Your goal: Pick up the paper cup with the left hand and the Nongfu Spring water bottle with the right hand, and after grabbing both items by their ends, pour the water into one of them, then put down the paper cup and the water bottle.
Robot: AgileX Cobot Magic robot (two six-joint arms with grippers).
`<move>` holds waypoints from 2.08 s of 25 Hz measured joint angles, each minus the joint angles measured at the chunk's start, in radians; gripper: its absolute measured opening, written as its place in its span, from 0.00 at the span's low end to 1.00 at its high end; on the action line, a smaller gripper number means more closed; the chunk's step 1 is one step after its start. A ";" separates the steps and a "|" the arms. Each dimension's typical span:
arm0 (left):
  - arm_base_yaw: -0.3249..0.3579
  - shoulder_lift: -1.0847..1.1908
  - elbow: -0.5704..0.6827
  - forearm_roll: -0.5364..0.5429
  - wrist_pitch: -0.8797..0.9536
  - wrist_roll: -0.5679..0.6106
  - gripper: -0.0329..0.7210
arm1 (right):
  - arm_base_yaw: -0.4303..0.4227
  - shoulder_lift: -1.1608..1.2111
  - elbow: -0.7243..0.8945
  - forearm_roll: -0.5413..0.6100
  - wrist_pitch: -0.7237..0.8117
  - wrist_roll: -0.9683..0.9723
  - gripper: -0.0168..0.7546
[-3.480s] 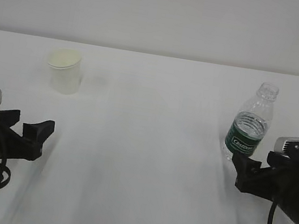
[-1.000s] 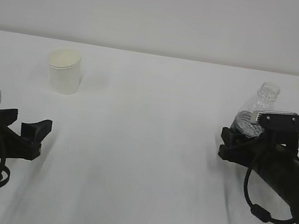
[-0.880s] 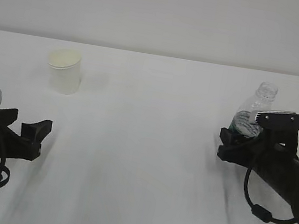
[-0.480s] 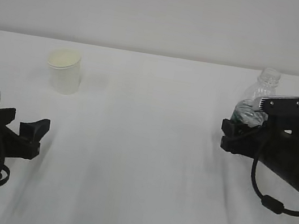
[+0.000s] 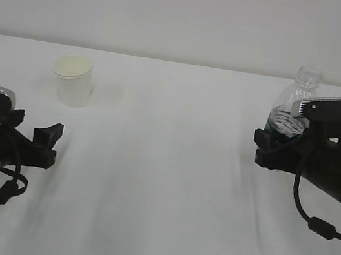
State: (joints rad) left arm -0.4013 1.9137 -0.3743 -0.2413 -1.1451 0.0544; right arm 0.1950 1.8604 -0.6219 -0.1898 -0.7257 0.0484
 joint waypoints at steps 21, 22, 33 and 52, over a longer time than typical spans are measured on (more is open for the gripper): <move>0.183 0.178 -0.246 0.225 0.000 -0.044 0.80 | 0.000 -0.024 0.041 -0.047 0.020 0.046 0.61; 0.213 0.181 -0.252 0.260 0.000 -0.054 0.80 | 0.000 -0.024 0.041 -0.047 0.020 0.046 0.61; 0.308 0.262 -0.346 0.476 0.027 -0.123 0.80 | 0.000 -0.024 0.041 -0.047 0.016 0.051 0.61; 0.308 0.386 -0.551 0.490 0.087 -0.128 0.80 | 0.002 -0.024 0.041 -0.047 0.015 0.053 0.61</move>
State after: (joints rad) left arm -0.0932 2.2998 -0.9255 0.2488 -1.0585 -0.0741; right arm 0.1966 1.8361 -0.5809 -0.2369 -0.7102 0.1015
